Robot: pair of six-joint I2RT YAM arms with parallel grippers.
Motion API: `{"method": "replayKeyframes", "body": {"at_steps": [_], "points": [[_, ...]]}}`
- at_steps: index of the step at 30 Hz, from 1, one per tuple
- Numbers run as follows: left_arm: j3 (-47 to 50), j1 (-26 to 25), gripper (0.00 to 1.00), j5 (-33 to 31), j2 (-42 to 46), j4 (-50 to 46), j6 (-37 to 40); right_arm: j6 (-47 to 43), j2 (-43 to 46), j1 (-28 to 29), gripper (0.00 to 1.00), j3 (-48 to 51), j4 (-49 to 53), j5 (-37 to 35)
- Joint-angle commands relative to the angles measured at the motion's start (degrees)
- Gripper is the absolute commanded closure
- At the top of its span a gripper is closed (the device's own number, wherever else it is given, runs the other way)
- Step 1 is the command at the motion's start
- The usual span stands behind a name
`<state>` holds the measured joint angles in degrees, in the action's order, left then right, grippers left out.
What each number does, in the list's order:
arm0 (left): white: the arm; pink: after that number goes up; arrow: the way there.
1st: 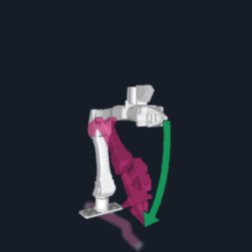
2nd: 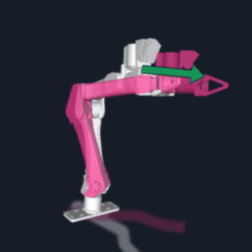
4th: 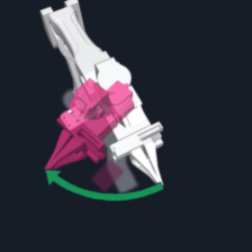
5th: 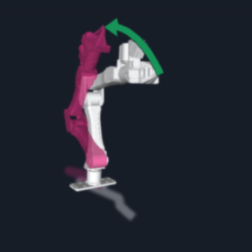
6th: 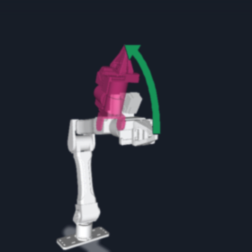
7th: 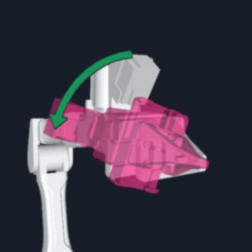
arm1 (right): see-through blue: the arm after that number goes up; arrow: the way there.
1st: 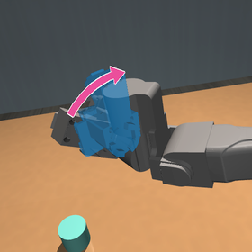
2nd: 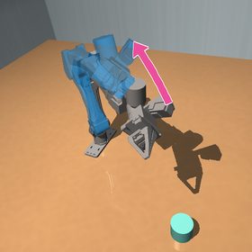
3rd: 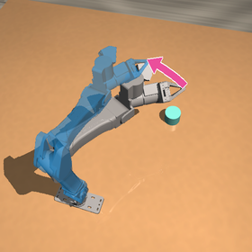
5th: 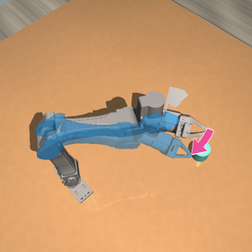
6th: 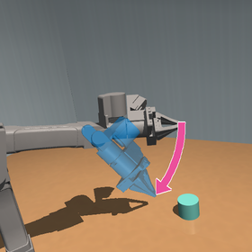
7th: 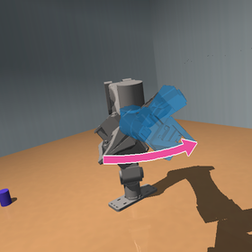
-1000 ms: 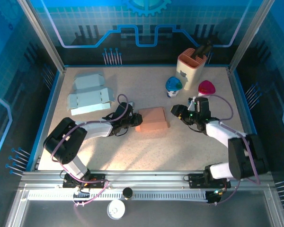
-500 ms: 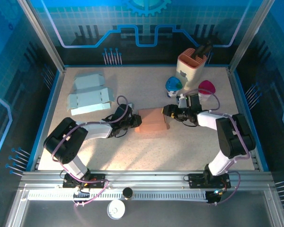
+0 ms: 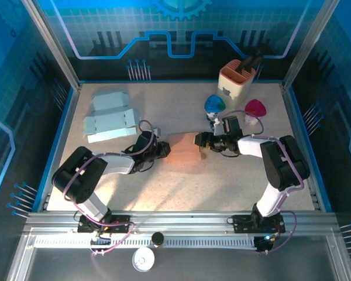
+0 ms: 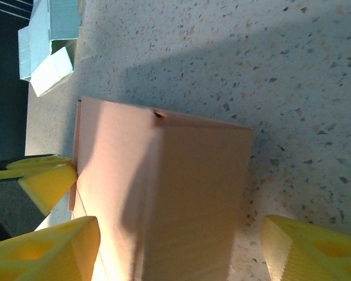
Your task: Fold the paper box
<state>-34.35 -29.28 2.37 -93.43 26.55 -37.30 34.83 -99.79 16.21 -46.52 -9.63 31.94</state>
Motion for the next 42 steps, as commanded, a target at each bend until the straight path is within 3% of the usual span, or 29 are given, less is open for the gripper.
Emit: {"method": "replayKeyframes", "body": {"at_steps": [1,6,14,17,22,29,33,39,42], "points": [[3.52,2.26,0.85,2.34,0.09,0.07,-0.55,-1.09,-1.23,0.99,0.23,0.6,-1.72,3.98],[4.47,4.29,0.86,5.69,-1.36,2.26,-1.28,2.02,-2.57,1.11,0.18,1.38,-8.28,8.13],[3.17,4.42,0.85,5.8,-0.38,0.88,-1.2,13.87,-6.12,2.06,0.3,3.95,-24.03,12.3],[2.89,4.4,0.84,6.03,0.07,0.7,-1.28,19.94,-7.44,2.07,0.4,5.59,-31.68,13.23],[3.13,4.38,0.72,5.96,2.83,0.68,-1.29,26.75,-8.46,1.9,0.49,7.21,-38.73,13.13],[3.54,4.8,0.46,4.72,9.55,-1.73,-2.85,29.84,-4.38,1.33,0.58,8.5,-34.71,10.53],[4.0,6.33,0.44,7.28,10.36,-0.1,-7.4,35.28,-3.76,0.41,0.62,10.17,-37.62,10.97],[6.45,10.51,0.38,14.63,9.77,8.28,-17.0,54.63,-7.21,-1.66,0.66,15.24,-57.89,12.52],[5.84,11.13,0.38,19.06,7.87,11.86,-22.11,60.18,-7.24,-2.27,0.67,16.84,-61.55,12.54]]}}
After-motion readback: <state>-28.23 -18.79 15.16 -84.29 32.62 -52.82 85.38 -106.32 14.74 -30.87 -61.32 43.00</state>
